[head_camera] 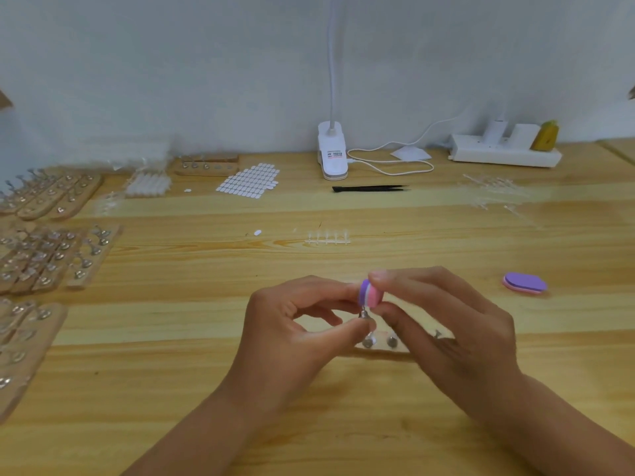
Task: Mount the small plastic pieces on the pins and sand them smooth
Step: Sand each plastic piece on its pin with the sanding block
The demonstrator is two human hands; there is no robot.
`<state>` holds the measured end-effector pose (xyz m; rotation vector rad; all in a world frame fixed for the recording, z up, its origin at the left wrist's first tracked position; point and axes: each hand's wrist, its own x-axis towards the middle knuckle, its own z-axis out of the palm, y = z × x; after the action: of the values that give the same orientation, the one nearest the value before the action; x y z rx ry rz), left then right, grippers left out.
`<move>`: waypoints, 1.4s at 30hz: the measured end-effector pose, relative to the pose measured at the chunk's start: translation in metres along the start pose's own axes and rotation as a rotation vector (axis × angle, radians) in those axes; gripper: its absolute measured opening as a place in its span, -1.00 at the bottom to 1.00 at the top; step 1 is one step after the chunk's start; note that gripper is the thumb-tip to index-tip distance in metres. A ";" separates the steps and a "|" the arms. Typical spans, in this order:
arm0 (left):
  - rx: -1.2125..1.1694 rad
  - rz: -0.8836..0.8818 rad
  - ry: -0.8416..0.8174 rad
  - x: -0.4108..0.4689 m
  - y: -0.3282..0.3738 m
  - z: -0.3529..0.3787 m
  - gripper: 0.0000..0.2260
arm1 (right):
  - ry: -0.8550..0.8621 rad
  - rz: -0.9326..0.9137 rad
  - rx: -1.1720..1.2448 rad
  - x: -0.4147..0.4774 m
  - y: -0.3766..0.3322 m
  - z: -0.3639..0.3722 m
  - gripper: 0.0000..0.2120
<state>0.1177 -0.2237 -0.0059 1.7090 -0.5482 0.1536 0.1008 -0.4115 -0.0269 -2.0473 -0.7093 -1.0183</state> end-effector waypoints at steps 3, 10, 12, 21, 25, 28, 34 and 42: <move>-0.037 -0.014 -0.018 0.000 0.000 -0.001 -0.70 | -0.032 -0.010 -0.001 -0.002 0.001 0.000 -0.79; -0.128 -0.018 -0.042 0.001 0.001 0.000 -0.70 | -0.004 -0.034 0.028 0.000 0.003 -0.001 -0.77; -0.144 -0.024 -0.029 0.001 0.000 -0.001 -0.70 | -0.044 -0.006 0.014 -0.002 0.007 -0.002 -0.78; -0.144 -0.033 -0.020 0.000 -0.003 0.000 -0.67 | -0.039 -0.011 -0.023 -0.002 0.010 -0.002 -0.78; -0.154 -0.030 -0.033 0.002 -0.001 0.000 -0.67 | 0.031 -0.037 -0.018 0.002 0.006 -0.003 -0.78; -0.136 -0.033 -0.049 0.003 -0.002 0.000 -0.66 | 0.006 -0.065 -0.082 -0.001 0.002 0.002 -0.78; -0.138 -0.077 -0.026 0.006 -0.005 -0.002 -0.67 | 0.033 0.043 -0.093 0.004 0.007 -0.005 -0.79; -0.145 -0.100 -0.032 0.006 -0.005 -0.002 -0.68 | 0.000 0.061 -0.063 0.002 0.004 -0.004 -0.79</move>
<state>0.1256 -0.2226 -0.0077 1.5953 -0.4848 0.0148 0.1035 -0.4168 -0.0252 -2.1101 -0.6181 -1.0181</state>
